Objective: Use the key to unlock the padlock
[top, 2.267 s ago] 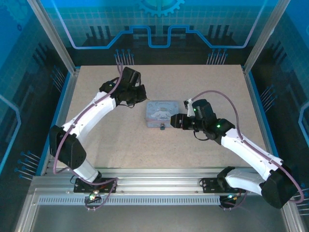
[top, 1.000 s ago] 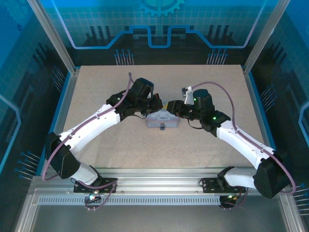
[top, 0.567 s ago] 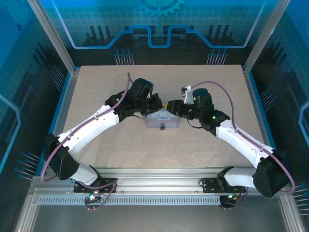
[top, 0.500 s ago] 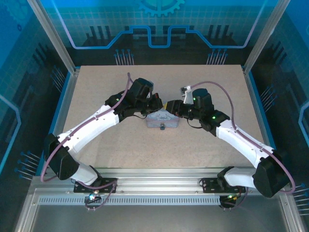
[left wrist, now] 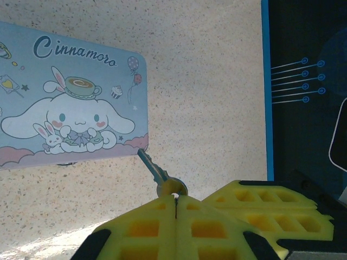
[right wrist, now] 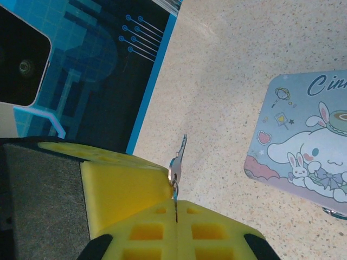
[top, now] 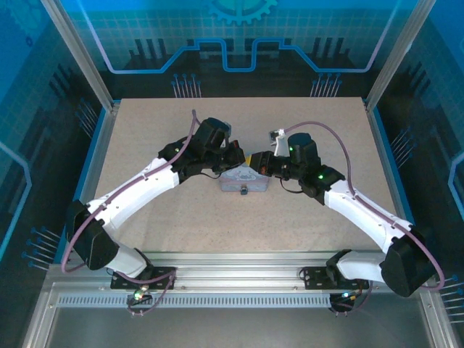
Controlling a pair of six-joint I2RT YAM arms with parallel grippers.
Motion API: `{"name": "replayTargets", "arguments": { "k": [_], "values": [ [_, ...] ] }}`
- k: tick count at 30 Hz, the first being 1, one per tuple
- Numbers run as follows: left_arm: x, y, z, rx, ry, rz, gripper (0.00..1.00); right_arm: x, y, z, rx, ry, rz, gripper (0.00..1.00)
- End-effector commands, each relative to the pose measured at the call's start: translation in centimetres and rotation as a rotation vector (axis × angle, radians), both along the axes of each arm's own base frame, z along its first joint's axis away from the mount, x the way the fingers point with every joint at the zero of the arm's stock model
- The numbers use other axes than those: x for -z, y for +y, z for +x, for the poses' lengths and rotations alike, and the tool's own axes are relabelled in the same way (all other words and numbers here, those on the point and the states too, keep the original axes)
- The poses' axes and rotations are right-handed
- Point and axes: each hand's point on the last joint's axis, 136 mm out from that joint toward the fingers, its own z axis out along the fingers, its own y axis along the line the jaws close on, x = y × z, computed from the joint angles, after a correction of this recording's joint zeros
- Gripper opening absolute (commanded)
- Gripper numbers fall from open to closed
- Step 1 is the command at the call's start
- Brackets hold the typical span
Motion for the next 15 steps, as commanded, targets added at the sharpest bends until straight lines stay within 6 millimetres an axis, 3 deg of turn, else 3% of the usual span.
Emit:
{"name": "replayTargets", "arguments": {
  "k": [1,2,3,4,10,15],
  "values": [
    [-1.2,-0.1,-1.0,0.015,-0.011,-0.038,0.00,-1.1,-0.4,0.0,0.005,-0.037,-0.029,0.00],
    [-1.2,0.0,-1.1,0.012,-0.013,-0.035,0.04,-1.0,-0.5,0.0,0.002,-0.037,-0.041,0.00],
    [-1.2,0.2,-1.1,0.008,-0.015,-0.032,0.18,-0.9,-0.7,-0.2,-0.001,-0.033,-0.053,0.00],
    [-1.2,0.4,-1.1,0.003,-0.017,-0.029,0.24,-0.8,-0.8,-0.3,-0.005,-0.031,-0.066,0.00],
    [-1.0,1.6,-1.5,0.000,-0.025,-0.053,0.51,-0.5,-1.9,-1.3,-0.049,0.001,-0.157,0.00],
    [-0.2,2.7,-2.2,-0.024,-0.012,-0.106,0.65,-0.4,-2.6,-2.0,-0.071,0.034,-0.224,0.00]
  ]
}}
